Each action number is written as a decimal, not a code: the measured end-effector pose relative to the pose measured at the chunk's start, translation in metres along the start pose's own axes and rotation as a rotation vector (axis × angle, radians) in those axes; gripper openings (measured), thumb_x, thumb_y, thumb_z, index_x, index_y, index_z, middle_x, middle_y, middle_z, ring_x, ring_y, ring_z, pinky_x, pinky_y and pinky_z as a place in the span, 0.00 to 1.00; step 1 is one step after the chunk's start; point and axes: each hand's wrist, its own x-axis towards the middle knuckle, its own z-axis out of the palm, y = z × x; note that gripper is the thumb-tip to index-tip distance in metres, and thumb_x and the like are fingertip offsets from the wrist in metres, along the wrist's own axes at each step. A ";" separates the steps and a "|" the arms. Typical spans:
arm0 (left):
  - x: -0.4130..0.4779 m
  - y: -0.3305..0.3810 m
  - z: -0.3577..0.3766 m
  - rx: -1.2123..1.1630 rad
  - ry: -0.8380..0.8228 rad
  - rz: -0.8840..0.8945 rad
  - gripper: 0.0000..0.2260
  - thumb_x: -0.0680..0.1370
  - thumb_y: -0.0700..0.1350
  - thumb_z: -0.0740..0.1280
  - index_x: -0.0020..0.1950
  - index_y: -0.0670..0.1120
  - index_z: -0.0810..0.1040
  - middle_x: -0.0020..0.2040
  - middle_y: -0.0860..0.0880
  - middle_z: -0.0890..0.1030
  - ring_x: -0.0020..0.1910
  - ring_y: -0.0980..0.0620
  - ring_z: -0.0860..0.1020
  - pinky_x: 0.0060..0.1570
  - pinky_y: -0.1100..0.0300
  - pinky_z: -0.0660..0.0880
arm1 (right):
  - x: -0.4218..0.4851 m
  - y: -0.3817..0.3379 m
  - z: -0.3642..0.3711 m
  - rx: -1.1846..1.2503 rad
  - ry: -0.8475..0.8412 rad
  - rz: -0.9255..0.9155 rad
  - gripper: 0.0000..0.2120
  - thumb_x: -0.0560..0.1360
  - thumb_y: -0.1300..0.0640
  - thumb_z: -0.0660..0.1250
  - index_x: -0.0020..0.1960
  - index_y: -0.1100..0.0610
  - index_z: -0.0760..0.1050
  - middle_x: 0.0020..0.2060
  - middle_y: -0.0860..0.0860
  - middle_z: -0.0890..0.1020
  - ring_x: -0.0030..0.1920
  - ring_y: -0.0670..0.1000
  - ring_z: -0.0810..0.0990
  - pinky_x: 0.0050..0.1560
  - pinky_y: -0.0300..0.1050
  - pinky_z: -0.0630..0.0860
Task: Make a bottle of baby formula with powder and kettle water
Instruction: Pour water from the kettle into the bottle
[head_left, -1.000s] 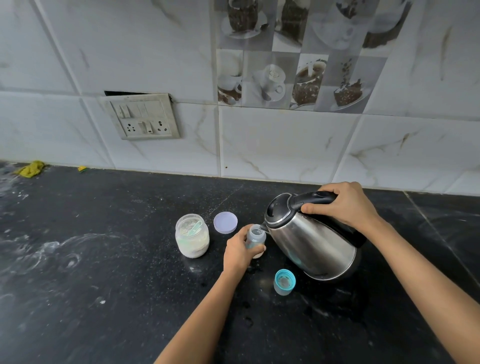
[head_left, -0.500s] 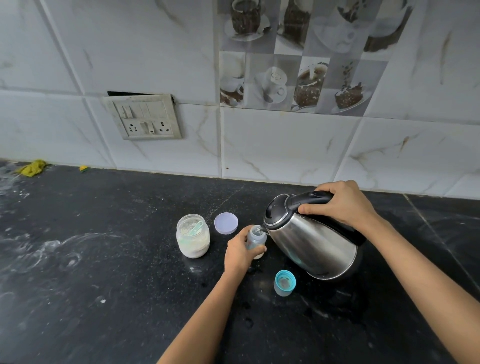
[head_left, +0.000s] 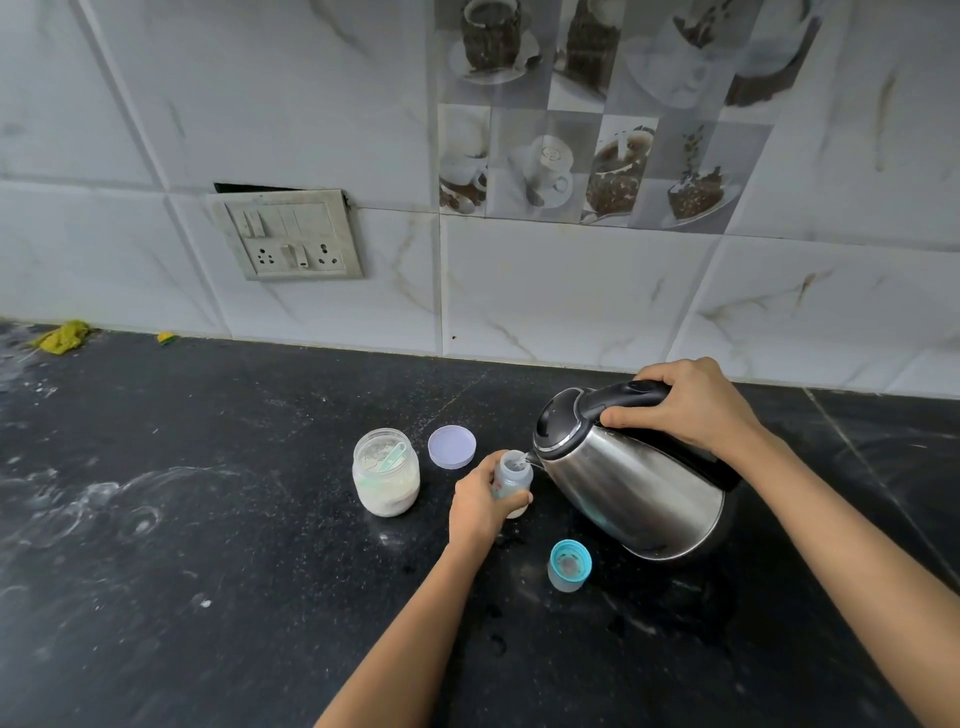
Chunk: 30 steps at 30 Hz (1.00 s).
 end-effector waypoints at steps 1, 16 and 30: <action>0.000 0.000 0.000 0.004 -0.001 -0.001 0.27 0.65 0.46 0.77 0.60 0.60 0.74 0.54 0.60 0.80 0.53 0.60 0.78 0.58 0.52 0.75 | 0.000 -0.001 -0.001 -0.006 -0.002 -0.002 0.20 0.59 0.33 0.76 0.36 0.48 0.81 0.29 0.48 0.81 0.36 0.51 0.80 0.38 0.52 0.76; -0.001 0.000 -0.001 0.000 0.005 0.009 0.26 0.66 0.44 0.77 0.60 0.59 0.75 0.54 0.59 0.80 0.53 0.59 0.78 0.59 0.53 0.75 | 0.001 -0.001 -0.008 -0.044 -0.015 0.005 0.23 0.57 0.30 0.75 0.36 0.49 0.81 0.29 0.48 0.81 0.35 0.49 0.79 0.37 0.52 0.76; -0.002 0.002 0.000 0.009 0.020 0.010 0.26 0.65 0.45 0.77 0.59 0.61 0.75 0.53 0.60 0.80 0.52 0.59 0.78 0.58 0.52 0.75 | 0.004 -0.003 -0.015 -0.041 -0.021 -0.031 0.24 0.55 0.28 0.72 0.36 0.48 0.81 0.29 0.46 0.81 0.36 0.48 0.79 0.41 0.55 0.78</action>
